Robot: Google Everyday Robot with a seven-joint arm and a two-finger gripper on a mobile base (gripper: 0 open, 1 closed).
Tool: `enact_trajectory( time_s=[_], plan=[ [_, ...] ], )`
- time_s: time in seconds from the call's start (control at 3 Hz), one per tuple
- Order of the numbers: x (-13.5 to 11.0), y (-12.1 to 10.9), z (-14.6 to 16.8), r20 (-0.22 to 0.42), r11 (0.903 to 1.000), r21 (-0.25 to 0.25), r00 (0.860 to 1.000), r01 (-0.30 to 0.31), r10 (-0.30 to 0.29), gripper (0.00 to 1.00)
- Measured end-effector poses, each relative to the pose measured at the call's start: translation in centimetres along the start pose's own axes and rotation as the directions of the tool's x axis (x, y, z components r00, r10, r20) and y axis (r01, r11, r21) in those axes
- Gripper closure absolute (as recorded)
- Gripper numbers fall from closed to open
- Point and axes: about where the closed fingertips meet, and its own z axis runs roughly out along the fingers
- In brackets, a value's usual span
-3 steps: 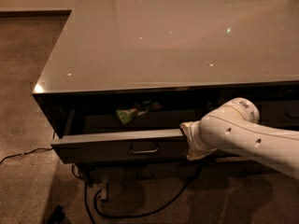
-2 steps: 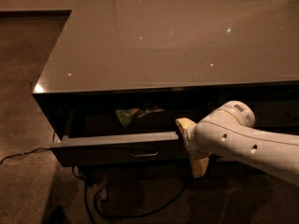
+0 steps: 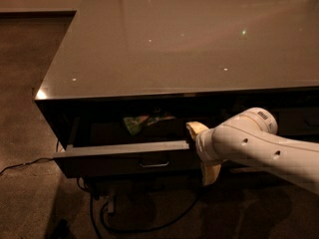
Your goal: Open top drawer
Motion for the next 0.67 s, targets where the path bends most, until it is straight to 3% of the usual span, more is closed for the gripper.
enact_trajectory(
  time_s=[0.33, 0.67],
  plan=[
    [-1.4, -1.6, 0.9, 0.042, 0.9987, 0.010, 0.998, 0.051, -0.051, 0.00],
    [-2.2, -2.6, 2.3, 0.057, 0.9948, -0.013, 0.993, 0.101, -0.100, 0.00]
  ],
)
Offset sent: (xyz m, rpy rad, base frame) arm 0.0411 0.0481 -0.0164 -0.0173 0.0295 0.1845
